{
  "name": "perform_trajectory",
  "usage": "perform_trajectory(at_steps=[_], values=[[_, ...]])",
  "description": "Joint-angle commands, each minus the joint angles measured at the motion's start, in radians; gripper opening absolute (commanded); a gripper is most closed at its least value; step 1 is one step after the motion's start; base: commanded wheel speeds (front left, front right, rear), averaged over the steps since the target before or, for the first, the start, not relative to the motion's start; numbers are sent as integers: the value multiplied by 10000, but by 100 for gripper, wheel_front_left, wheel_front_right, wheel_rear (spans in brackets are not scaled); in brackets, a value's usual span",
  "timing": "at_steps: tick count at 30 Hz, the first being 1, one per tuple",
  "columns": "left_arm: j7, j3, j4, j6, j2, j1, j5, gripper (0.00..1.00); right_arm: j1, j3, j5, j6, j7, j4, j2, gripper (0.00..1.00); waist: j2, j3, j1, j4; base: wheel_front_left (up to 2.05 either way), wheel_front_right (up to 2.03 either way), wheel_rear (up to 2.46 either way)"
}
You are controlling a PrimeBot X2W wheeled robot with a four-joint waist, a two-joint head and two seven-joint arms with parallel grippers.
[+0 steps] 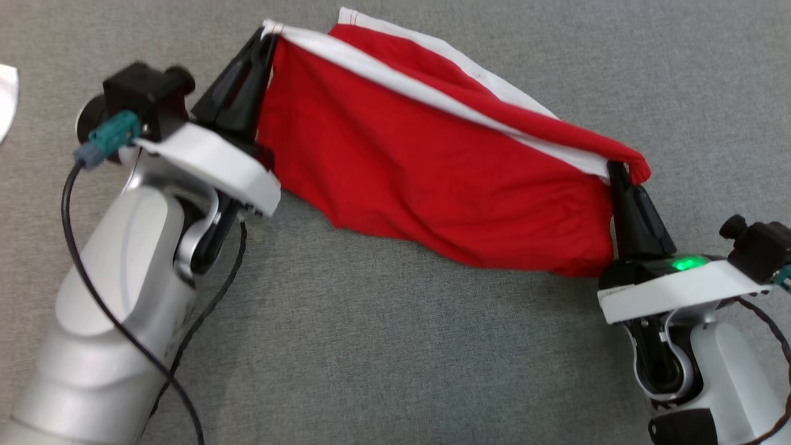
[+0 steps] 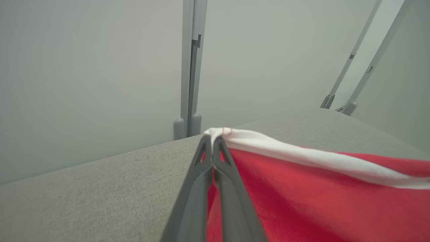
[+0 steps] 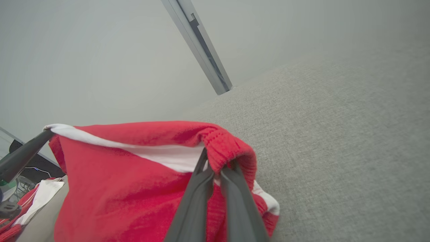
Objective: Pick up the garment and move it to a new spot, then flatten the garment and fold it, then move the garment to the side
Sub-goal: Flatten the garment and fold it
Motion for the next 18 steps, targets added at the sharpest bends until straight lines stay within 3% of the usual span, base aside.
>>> perform_trajectory(at_steps=[1, 9, 16, 17, 18], values=[[-43, -5, 214, -56, -31, -354, 15, 0, -200, -40, -26, 1, -135, 52, -36, 0, 0, 221, 0, -137, 0, 0, 0], [-143, -423, 3123, -447, -817, -2278, -184, 0, -1079, 75, -205, 1, -333, 739, -36, 0, 0, 735, 0, -344, 0, 0, 0], [-650, -621, 4701, -580, -1147, -3000, -293, 0, -1312, 206, -120, 1, -480, 1155, -29, 0, 0, 826, 0, -432, 0, 0, 0], [-738, -653, 4920, -595, -1211, -3084, -342, 0, -1253, 204, -114, 0, -480, 1222, -28, 33, 0, 814, 0, -420, 0, 0, 0], [-920, -749, 5284, -629, -1300, -3194, -399, 29, -1114, 244, -109, 1, -523, 1250, -31, 100, 0, 778, 0, -416, 0, 0, 0]])
